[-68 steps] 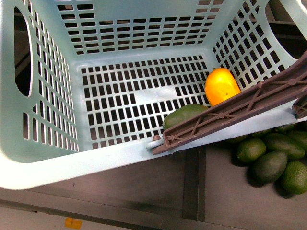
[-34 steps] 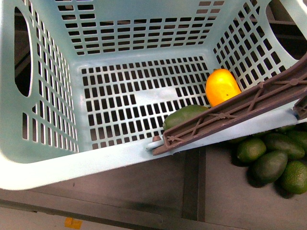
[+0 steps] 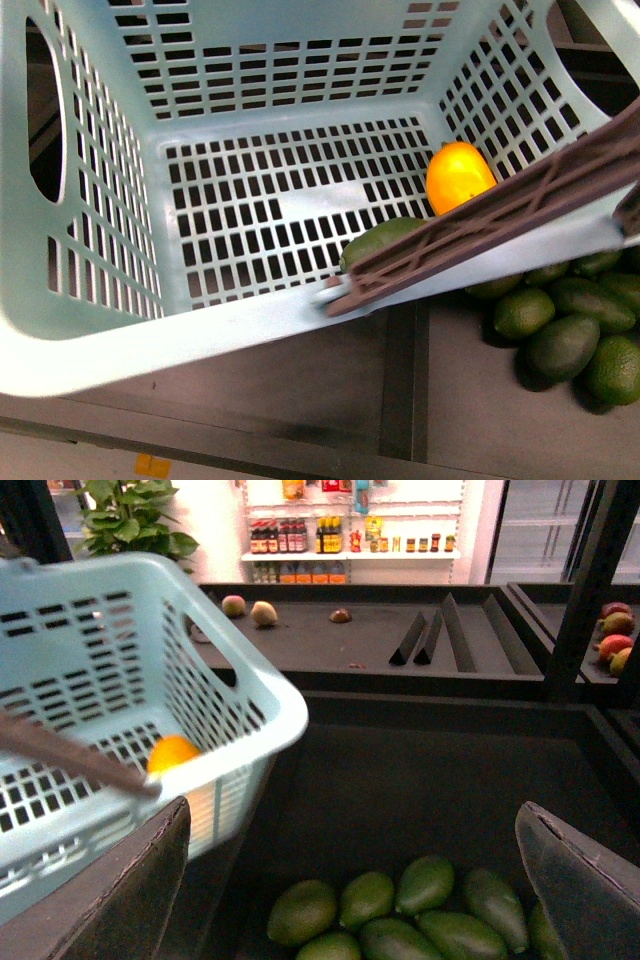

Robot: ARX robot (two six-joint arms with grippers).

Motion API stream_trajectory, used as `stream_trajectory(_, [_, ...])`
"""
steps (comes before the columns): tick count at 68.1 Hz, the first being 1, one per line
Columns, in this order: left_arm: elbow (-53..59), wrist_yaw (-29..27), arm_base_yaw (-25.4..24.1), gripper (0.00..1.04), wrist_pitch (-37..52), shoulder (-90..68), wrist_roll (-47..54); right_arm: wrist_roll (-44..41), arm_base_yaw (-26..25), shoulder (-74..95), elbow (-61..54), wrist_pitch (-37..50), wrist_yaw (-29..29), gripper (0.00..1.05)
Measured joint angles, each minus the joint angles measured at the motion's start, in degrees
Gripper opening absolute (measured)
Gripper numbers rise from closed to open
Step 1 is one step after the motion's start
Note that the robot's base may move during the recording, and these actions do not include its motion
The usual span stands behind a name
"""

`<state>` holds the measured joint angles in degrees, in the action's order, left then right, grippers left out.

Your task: Pick mango and avocado into basket

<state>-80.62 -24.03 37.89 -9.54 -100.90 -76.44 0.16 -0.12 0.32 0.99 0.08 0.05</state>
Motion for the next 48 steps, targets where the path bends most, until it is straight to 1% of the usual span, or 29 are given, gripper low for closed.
stream_trajectory(9, [0.0, 1.1, -3.6, 0.14, 1.0, -1.9, -2.5, 0.0, 0.0, 0.0, 0.0, 0.0, -0.1, 0.96])
stream_trajectory(19, [-0.4, 4.8, -7.0, 0.14, 0.7, -6.1, -4.7, 0.0, 0.0, 0.0, 0.0, 0.0, 0.0, 0.96])
stream_trajectory(27, [-4.5, 8.0, -10.0, 0.14, -1.0, -13.1, -6.3, 0.0, 0.0, 0.0, 0.0, 0.0, 0.0, 0.96])
stream_trajectory(31, [-8.6, 9.2, -12.0, 0.14, -2.5, -17.5, -8.7, 0.0, 0.0, 0.0, 0.0, 0.0, 0.0, 0.96])
stream_trajectory(40, [-16.3, 8.3, -15.1, 0.14, -4.1, -24.0, -13.9, 0.0, 0.0, 0.0, 0.0, 0.0, 0.0, 0.96])
stream_trajectory(48, [-19.5, 8.4, -15.8, 0.14, -4.6, -26.9, -16.7, 0.0, 0.0, 0.0, 0.0, 0.0, 0.0, 0.96])
